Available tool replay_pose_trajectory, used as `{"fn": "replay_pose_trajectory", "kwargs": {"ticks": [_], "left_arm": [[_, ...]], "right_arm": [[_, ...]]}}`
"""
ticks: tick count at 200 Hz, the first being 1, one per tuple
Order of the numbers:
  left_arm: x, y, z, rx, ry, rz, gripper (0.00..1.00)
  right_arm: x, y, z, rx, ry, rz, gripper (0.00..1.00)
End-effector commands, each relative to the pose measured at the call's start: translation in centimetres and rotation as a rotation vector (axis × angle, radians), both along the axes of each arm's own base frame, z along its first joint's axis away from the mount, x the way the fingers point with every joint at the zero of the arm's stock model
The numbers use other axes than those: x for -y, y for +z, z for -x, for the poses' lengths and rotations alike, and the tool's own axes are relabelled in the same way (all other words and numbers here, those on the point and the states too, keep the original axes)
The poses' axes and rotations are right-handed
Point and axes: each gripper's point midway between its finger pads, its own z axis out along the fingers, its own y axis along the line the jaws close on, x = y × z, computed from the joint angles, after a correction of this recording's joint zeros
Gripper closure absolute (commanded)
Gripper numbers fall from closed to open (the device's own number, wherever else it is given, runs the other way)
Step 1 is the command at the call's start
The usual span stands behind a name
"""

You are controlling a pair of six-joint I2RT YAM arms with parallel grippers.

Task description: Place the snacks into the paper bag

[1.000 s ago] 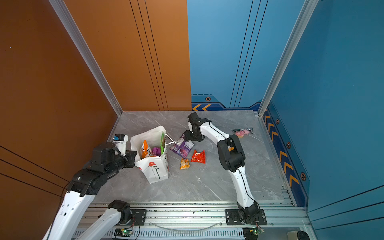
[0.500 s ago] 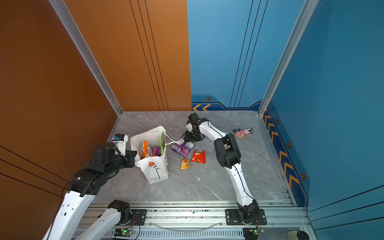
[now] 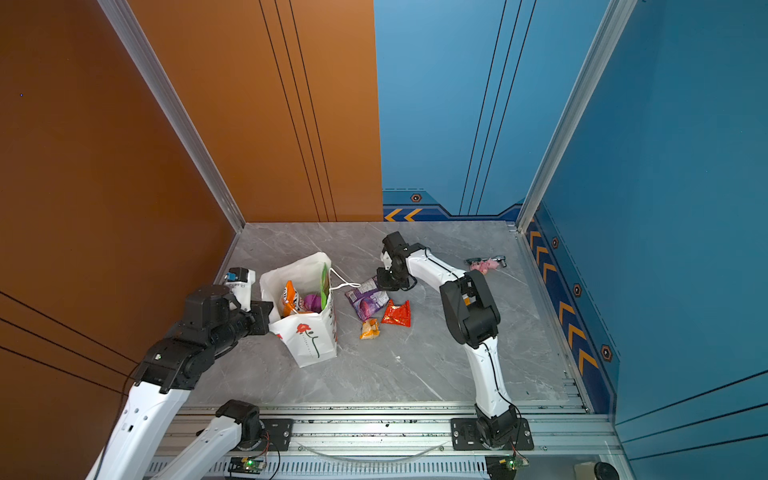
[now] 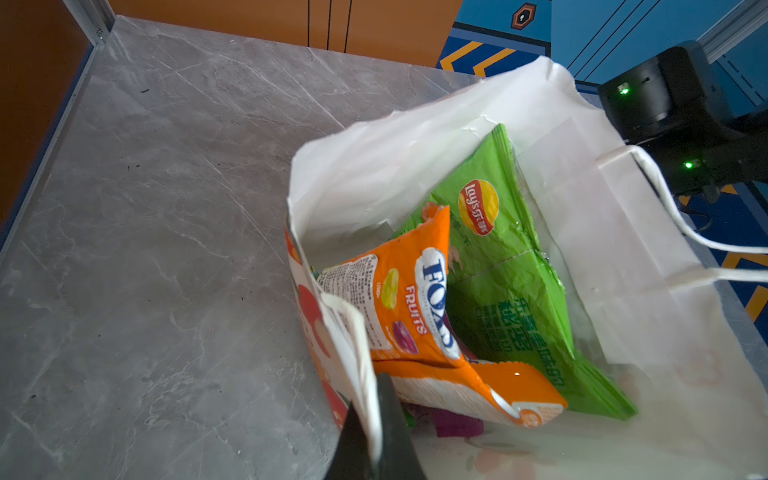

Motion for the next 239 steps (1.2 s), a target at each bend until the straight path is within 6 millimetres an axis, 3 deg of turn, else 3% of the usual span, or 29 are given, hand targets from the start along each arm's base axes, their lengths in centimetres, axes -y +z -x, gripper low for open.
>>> {"fn": "replay_pose_trajectory", "kwargs": {"ticks": [1, 66, 99, 117, 192, 239], "left_arm": [[-0.8, 3.2, -1.4, 0.145, 0.043, -0.001, 1.00], [-0.8, 3.1, -1.4, 0.142, 0.042, -0.001, 1.00], [-0.7, 3.1, -1.4, 0.140, 0.039, -0.001, 1.00], [-0.7, 3.1, -1.4, 0.140, 0.038, 0.000, 1.00], [-0.5, 3.2, -1.3, 0.144, 0.029, 0.004, 1.00], [-0.5, 3.1, -1.3, 0.142, 0.026, 0.005, 1.00]], "right_arm": [[0.7, 3.7, -1.7, 0.113, -0.146, -0.067, 1.00], [2.9, 6.2, -2.2, 0.167, -0.393, -0.285, 1.00], [4.2, 8.6, -2.1, 0.219, -0.472, -0.354, 1.00], [3.9, 10.1, -2.0, 0.242, -0.461, -0.406, 1.00], [5.2, 12.6, -0.9, 0.291, -0.510, -0.439, 1.00], [5.6, 15.4, 1.2, 0.347, -0.488, -0.473, 1.00]]}}
